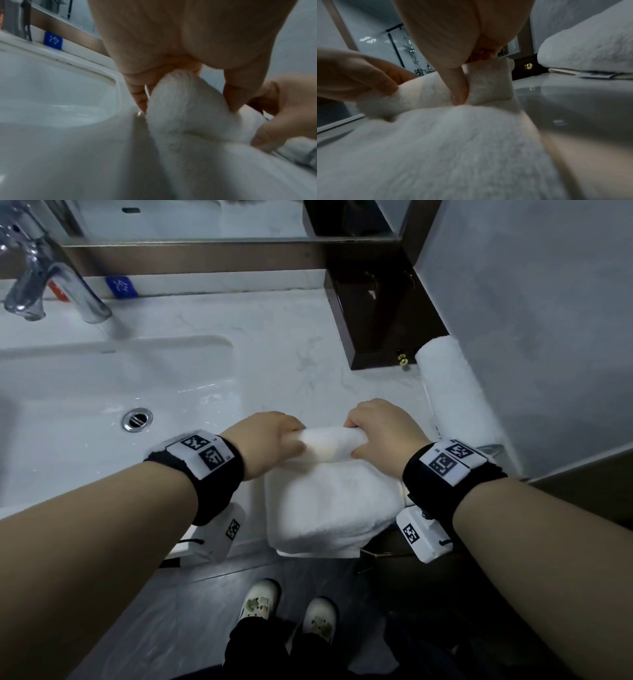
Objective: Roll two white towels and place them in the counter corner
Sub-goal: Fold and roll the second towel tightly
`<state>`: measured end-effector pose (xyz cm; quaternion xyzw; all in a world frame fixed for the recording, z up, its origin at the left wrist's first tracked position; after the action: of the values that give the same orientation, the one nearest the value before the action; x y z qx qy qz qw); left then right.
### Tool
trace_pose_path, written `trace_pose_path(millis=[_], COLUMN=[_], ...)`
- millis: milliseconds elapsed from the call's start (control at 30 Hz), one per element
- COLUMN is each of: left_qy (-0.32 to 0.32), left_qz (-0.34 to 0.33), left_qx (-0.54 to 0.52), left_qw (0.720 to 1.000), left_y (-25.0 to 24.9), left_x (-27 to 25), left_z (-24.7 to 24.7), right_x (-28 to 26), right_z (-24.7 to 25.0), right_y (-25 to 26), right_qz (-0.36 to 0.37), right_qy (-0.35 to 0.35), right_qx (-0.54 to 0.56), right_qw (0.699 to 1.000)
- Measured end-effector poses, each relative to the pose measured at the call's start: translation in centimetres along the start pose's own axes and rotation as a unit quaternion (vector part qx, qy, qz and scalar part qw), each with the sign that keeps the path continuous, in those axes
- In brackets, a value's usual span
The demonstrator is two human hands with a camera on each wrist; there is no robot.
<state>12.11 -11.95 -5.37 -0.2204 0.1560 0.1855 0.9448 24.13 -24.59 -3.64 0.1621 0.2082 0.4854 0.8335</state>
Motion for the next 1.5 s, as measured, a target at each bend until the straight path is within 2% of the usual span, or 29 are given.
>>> trace_pose_path(millis=[100,233,333,600,667,800,900,1033,1233,1300,1367,1433,1500], left_qy=[0.004,0.031,0.038,-0.048,-0.077,-0.118,-0.140,-0.150,-0.150,-0.143,-0.136,-0.128,-0.120], left_qz=[0.032,0.004,-0.007,0.002,0.022,0.057,0.074,0.079,0.090,0.100,0.105,0.109,0.112], left_qx=[-0.019,0.037,0.109,0.268,0.290,0.314,0.303,0.293,0.283,0.284,0.283,0.283,0.285], left_qw=[0.999,0.999,0.993,0.962,0.954,0.940,0.940,0.941,0.943,0.943,0.943,0.944,0.944], left_y=[0.5,-0.9,-2.2,-2.7,-2.2,-0.6,0.4,1.3,1.4,1.5,1.4,1.4,1.4], left_x=[0.6,1.0,0.9,0.4,0.7,1.2,1.9,3.2,4.6,4.9,5.1,5.3,5.6], left_z=[-0.2,-1.1,-2.0,-2.2,-1.3,0.1,1.1,1.9,2.0,2.1,2.2,2.3,2.4], right_x=[-0.6,-1.5,-1.7,-5.8,-6.4,-6.4,-6.0,-5.1,-4.2,-4.1,-4.1,-4.5,-5.1], right_z=[-0.3,-0.6,-0.6,-1.1,-2.0,-4.9,-6.6,-7.6,-8.0,-7.6,-6.4,-4.8,-3.7], right_y=[0.4,0.9,0.8,1.6,2.0,1.3,0.7,0.5,0.2,0.2,-0.3,-1.7,-3.3], right_qz=[0.030,0.063,0.062,0.026,0.043,0.041,0.016,-0.004,-0.006,-0.008,-0.036,-0.098,-0.168], right_qy=[-0.018,-0.051,-0.062,-0.189,-0.164,-0.015,0.050,0.075,0.065,0.049,-0.009,-0.101,-0.143], right_qx=[-0.030,-0.054,-0.059,-0.011,-0.002,0.024,0.008,-0.034,-0.046,-0.013,0.074,0.147,0.190], right_qw=[0.999,0.995,0.994,0.982,0.986,0.999,0.999,0.997,0.997,0.999,0.997,0.979,0.957])
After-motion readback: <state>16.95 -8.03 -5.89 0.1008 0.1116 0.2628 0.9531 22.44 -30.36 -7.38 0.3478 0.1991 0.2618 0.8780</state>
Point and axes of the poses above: each hand's wrist, its own x-axis towards the middle knuckle, its own z-axis out of the back of the hand, y = z × x, the point moved 7 cm from there along x, towards the middle knuckle, and after that the axes turned 12 degrees about x, right-handed, at the moved point
